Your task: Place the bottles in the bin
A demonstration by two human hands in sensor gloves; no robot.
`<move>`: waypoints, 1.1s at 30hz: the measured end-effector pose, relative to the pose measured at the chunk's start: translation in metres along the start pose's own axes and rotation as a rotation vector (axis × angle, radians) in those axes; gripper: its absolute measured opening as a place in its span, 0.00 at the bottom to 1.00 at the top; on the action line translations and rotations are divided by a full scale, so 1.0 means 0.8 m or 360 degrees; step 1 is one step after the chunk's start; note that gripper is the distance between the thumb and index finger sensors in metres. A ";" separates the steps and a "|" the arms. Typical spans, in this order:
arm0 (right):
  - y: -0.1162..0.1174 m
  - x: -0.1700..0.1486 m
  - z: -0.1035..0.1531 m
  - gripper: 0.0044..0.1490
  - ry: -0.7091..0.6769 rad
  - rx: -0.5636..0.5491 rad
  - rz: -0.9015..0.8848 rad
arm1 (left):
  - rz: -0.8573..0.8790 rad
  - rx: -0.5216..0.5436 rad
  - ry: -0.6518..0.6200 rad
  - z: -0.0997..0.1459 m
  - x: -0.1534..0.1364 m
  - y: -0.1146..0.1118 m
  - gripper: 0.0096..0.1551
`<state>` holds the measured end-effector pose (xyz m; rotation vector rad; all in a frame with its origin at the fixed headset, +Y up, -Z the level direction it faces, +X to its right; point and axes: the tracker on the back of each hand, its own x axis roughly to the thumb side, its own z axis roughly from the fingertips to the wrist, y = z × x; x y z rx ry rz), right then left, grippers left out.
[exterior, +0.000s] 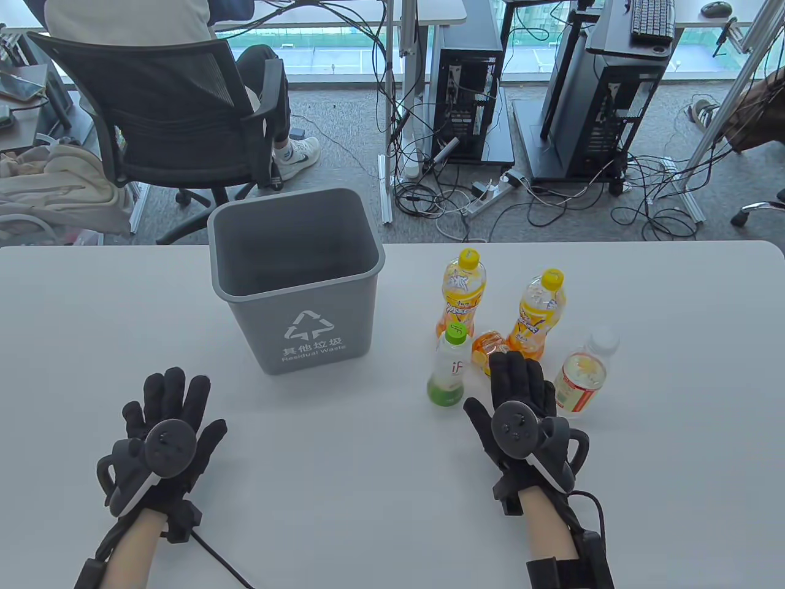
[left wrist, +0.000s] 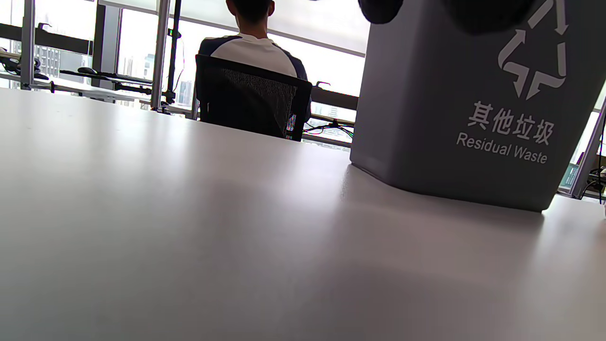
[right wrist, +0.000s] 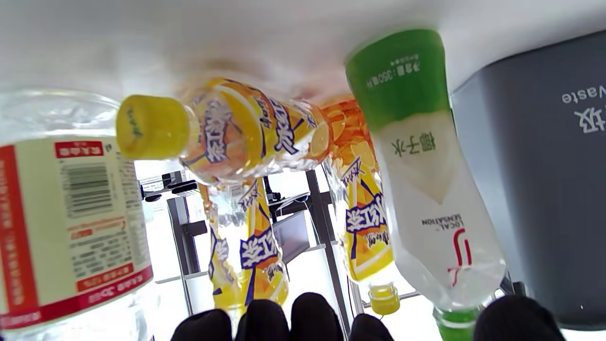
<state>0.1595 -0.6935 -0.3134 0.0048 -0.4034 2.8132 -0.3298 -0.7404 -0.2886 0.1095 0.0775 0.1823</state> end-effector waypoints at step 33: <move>-0.041 0.117 -0.130 0.34 -0.0113 0.0345 0.0529 | -0.0044 -0.0108 -0.0017 -0.006 0.001 -0.009 0.45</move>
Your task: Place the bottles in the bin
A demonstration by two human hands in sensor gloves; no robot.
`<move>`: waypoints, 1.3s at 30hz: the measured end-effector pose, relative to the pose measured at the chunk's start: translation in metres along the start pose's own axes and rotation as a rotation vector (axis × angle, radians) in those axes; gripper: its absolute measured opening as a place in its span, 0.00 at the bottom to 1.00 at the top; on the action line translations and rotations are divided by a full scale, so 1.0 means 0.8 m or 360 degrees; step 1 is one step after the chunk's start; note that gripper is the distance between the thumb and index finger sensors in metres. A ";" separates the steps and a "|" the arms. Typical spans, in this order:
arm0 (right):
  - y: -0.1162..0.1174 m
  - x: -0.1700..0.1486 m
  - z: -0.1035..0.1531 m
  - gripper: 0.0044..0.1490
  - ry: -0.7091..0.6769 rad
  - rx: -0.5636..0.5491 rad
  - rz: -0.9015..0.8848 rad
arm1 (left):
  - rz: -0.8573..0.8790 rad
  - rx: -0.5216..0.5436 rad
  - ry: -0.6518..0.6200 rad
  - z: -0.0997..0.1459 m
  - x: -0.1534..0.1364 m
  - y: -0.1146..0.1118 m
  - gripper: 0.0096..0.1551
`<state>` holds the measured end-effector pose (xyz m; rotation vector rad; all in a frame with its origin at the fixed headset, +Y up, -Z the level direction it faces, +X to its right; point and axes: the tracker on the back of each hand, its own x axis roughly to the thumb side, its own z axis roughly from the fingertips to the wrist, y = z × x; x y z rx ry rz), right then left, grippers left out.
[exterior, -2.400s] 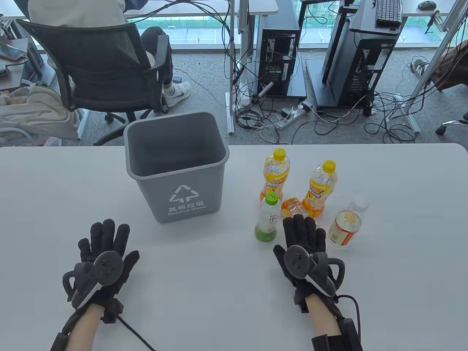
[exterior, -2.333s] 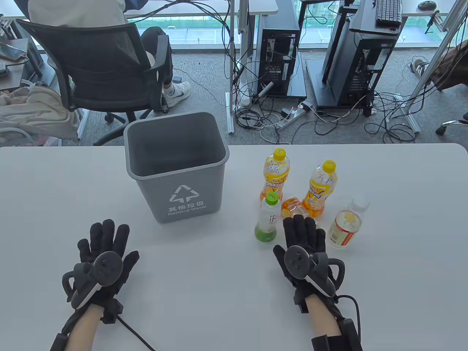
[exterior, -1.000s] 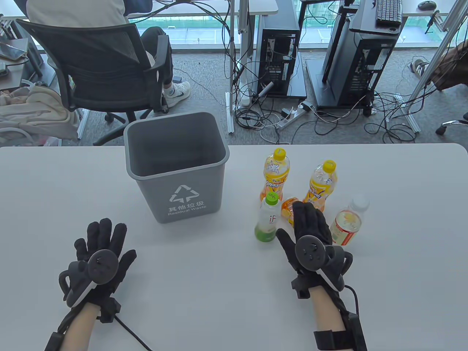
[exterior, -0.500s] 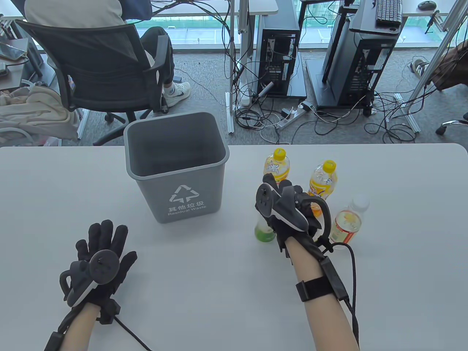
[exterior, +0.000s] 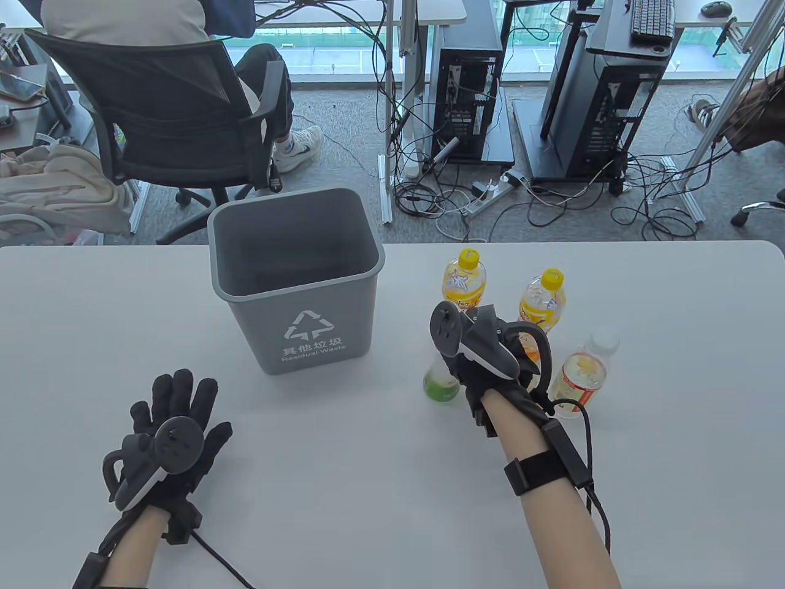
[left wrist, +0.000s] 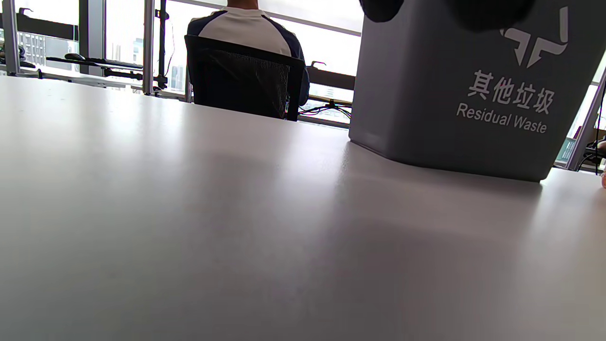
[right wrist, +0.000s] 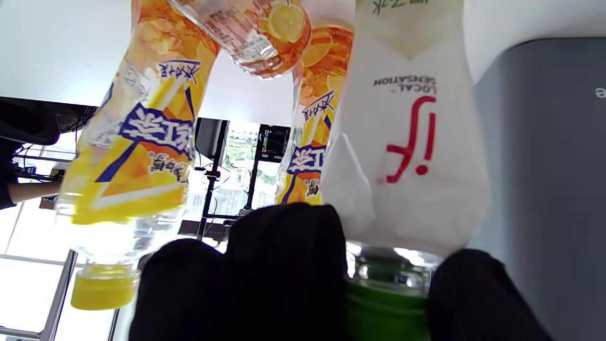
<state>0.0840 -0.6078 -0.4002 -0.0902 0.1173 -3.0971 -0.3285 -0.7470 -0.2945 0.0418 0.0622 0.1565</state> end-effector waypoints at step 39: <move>-0.084 0.165 -0.048 0.40 -0.0242 -0.0546 -0.0336 | 0.0060 0.0020 0.0024 0.004 -0.006 0.003 0.45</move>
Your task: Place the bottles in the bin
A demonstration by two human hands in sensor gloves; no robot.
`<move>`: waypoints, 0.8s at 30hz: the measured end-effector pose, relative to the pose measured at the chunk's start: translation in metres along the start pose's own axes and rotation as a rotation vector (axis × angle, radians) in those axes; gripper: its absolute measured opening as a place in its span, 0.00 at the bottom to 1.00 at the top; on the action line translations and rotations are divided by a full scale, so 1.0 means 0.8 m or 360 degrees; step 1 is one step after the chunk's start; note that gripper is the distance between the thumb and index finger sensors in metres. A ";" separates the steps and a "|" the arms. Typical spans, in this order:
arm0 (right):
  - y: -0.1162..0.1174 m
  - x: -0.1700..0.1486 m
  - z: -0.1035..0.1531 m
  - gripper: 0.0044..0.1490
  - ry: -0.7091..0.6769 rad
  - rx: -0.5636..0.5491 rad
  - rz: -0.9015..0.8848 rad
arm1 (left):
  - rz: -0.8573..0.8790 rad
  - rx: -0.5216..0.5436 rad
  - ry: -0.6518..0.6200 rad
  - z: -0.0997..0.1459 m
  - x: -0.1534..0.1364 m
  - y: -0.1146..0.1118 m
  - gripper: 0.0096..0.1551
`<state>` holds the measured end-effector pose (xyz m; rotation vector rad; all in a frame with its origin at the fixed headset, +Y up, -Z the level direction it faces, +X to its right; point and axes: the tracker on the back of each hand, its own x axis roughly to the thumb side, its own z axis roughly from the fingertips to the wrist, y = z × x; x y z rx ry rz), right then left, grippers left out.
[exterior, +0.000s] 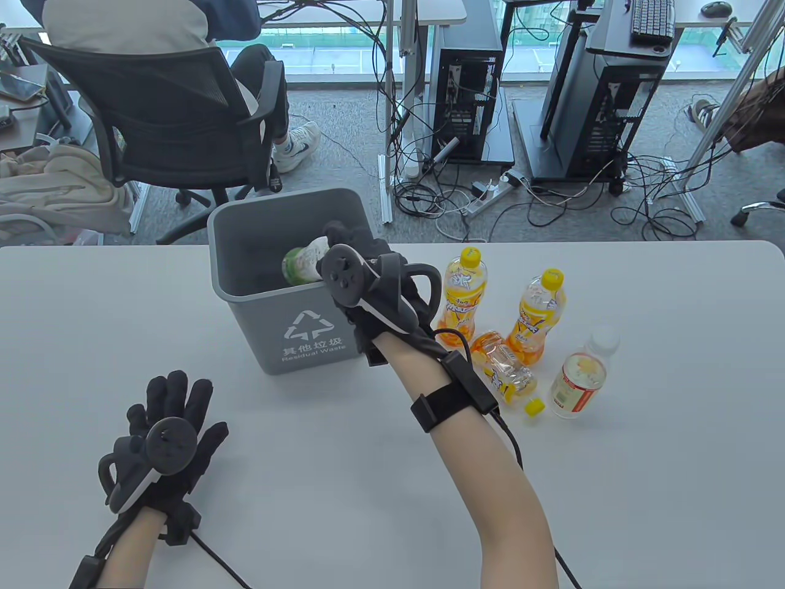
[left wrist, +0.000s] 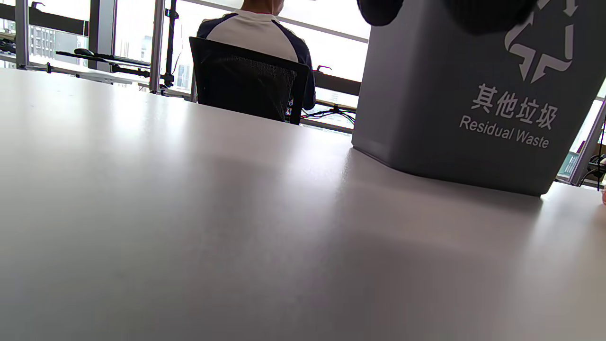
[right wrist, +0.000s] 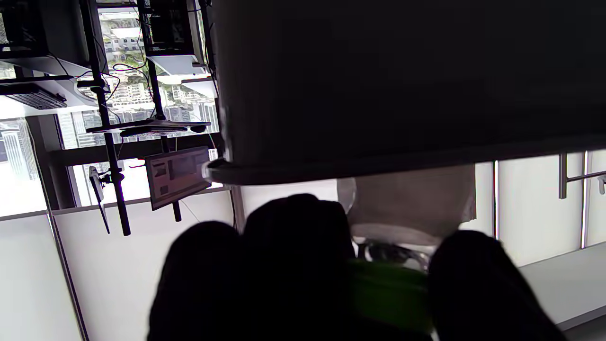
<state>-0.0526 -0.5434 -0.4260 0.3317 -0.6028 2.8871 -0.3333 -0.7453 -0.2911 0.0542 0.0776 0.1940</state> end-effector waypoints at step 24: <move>0.011 -0.173 -0.010 0.42 0.0523 0.0296 0.0649 | 0.0057 -0.0011 0.0014 -0.003 -0.003 0.003 0.46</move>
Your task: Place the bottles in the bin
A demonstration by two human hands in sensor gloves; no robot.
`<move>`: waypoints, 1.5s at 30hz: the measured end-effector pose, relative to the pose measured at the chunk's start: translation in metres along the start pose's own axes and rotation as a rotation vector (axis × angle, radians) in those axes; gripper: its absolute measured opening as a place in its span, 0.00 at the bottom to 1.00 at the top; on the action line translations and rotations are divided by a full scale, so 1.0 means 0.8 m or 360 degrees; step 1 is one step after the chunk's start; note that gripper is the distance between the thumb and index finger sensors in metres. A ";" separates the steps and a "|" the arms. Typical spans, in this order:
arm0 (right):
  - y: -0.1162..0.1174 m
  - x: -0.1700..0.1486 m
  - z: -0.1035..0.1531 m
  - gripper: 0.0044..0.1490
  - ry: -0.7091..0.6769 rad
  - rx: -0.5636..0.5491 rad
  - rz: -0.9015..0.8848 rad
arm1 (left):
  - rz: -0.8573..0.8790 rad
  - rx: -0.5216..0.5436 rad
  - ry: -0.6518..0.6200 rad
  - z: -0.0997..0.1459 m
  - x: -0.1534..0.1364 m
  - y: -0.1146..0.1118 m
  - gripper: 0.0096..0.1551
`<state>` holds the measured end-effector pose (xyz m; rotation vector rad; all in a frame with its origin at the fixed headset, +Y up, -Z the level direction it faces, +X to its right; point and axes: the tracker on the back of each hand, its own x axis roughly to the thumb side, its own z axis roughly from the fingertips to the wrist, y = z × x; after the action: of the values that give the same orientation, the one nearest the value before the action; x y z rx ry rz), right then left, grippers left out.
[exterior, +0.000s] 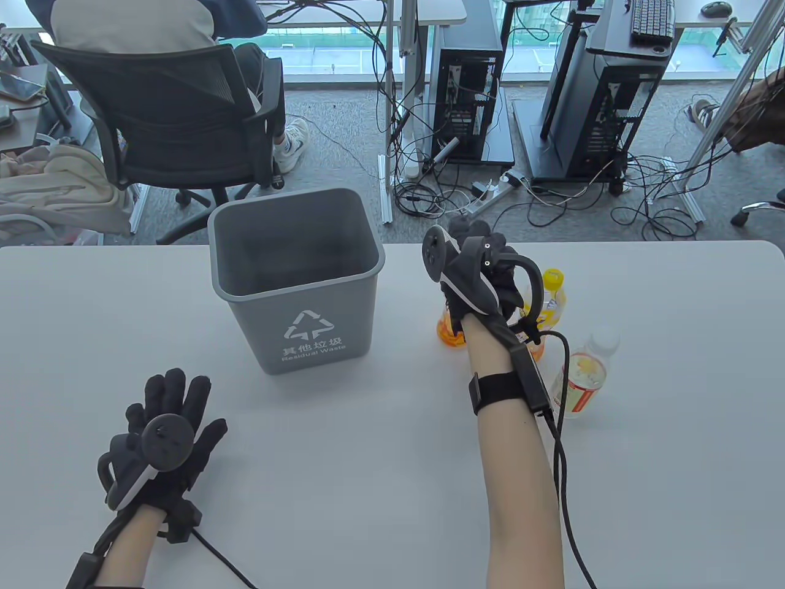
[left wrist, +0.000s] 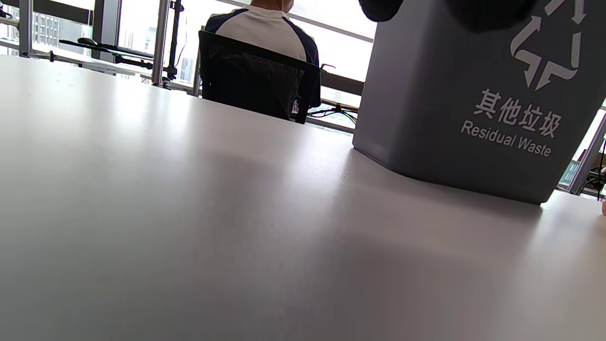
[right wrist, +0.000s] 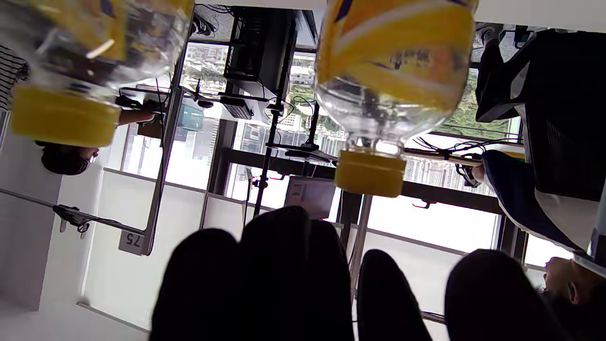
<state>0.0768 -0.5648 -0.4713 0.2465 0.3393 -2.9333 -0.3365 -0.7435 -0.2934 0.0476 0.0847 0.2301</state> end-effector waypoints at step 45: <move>-0.136 0.032 0.063 0.35 -0.0099 -0.0575 -0.0969 | 0.0111 -0.0023 0.0018 0.002 0.002 0.001 0.47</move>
<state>0.0241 -0.4769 -0.4051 -0.0075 1.0904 -3.3558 -0.3353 -0.7427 -0.2920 0.0349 0.0930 0.3007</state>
